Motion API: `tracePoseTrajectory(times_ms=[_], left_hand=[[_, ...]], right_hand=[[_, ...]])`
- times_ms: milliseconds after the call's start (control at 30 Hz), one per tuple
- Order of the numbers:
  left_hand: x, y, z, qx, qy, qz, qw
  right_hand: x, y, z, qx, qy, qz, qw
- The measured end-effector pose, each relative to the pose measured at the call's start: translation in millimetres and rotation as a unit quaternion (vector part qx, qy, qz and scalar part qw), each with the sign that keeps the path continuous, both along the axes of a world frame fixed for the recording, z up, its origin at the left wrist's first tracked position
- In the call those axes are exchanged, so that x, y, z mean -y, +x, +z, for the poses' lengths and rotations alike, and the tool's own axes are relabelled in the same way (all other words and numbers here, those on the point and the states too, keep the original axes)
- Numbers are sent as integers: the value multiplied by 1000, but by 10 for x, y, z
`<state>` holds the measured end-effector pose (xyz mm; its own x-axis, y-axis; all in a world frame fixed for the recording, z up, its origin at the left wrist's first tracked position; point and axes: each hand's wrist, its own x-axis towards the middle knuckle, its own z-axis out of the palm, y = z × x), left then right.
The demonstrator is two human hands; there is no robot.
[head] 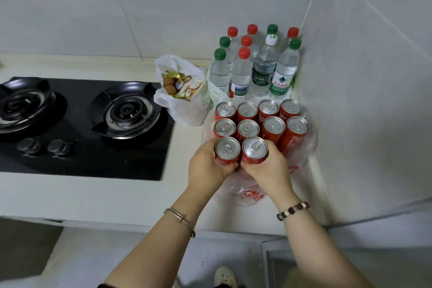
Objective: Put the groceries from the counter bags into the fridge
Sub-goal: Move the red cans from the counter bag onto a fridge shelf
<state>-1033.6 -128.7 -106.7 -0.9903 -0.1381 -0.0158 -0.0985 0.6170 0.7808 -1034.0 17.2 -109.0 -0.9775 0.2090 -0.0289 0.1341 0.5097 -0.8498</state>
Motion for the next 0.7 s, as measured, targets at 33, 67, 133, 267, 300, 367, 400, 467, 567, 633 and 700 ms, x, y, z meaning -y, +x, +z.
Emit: tracePoseTrajectory(times_ms=[33, 67, 133, 267, 300, 367, 400, 467, 567, 633, 700], left_hand=[[10, 25, 55, -6, 17, 4, 1000], [26, 48, 112, -11, 37, 11, 999], [77, 90, 245, -20, 86, 26, 996], [285, 225, 500, -59, 149, 36, 986], [359, 277, 566, -69, 160, 41, 984], [537, 418, 693, -89, 178, 54, 978], [641, 507, 752, -98, 184, 64, 976], [875, 735, 860, -115, 190, 84, 971], [1263, 1209, 991, -146, 197, 130, 961], [1528, 1597, 1063, -160, 205, 173, 950], [1798, 2028, 1131, -169, 213, 212, 939]], right_hand=[[-20, -6, 81, -6, 3, 14, 1000], [-38, -14, 171, -15, 3, 29, 999], [-43, -21, 376, -37, -3, 59, 998], [100, 31, 721, -73, -40, 109, 991], [169, 64, 794, -81, -52, 120, 988], [338, 148, 918, -95, -71, 148, 982], [441, 201, 975, -102, -78, 164, 978], [681, 341, 1085, -111, -98, 200, 968], [1135, 611, 1220, -114, -114, 265, 951], [1470, 842, 1284, -101, -128, 314, 935], [1818, 1105, 1325, -87, -150, 367, 914]])
